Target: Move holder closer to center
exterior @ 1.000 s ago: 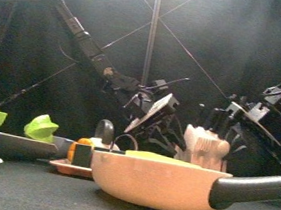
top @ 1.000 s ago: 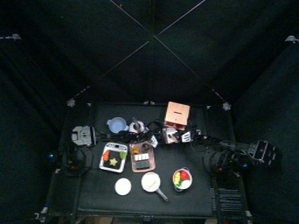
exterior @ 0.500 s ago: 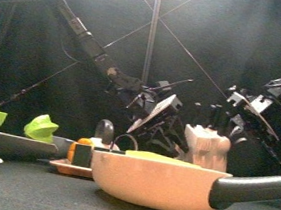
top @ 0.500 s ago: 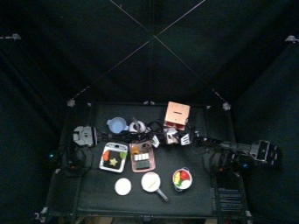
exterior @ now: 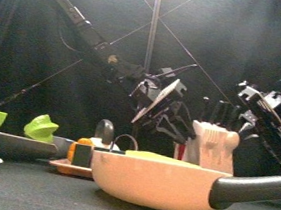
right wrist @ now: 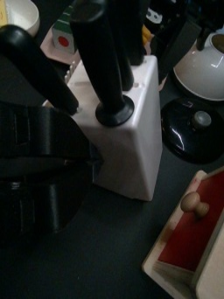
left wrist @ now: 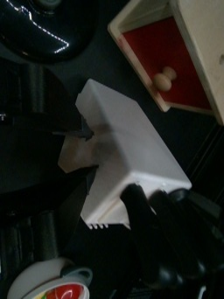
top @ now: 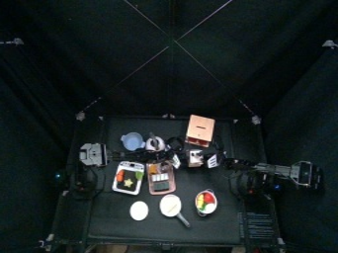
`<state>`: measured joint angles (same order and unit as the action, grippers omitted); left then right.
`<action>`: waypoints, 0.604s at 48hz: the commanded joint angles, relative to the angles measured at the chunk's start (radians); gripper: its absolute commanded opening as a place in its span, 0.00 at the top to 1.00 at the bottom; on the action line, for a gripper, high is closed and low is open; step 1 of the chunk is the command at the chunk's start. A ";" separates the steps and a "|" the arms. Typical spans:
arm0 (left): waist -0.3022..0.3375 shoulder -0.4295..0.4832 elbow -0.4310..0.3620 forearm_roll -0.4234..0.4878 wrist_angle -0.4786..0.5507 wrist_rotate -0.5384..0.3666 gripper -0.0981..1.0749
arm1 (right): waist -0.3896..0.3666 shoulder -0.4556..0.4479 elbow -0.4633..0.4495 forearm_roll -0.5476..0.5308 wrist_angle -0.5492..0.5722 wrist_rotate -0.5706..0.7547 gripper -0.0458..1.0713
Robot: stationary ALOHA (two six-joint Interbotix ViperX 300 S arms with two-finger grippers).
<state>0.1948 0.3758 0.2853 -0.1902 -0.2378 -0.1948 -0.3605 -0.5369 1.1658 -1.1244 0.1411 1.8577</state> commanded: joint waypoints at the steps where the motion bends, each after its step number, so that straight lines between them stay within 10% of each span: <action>1: -0.011 -0.043 -0.011 0.006 -0.006 0.003 0.28 | 0.025 -0.012 -0.014 0.005 -0.005 0.000 0.59; 29: -0.072 -0.061 0.029 0.003 -0.009 0.002 0.28 | 0.233 0.002 -0.031 0.069 0.014 0.005 0.59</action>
<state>0.1258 0.3605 0.3298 -0.1871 -0.2362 -0.1917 -0.1810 -0.5323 1.1674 -1.0600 0.1580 1.8607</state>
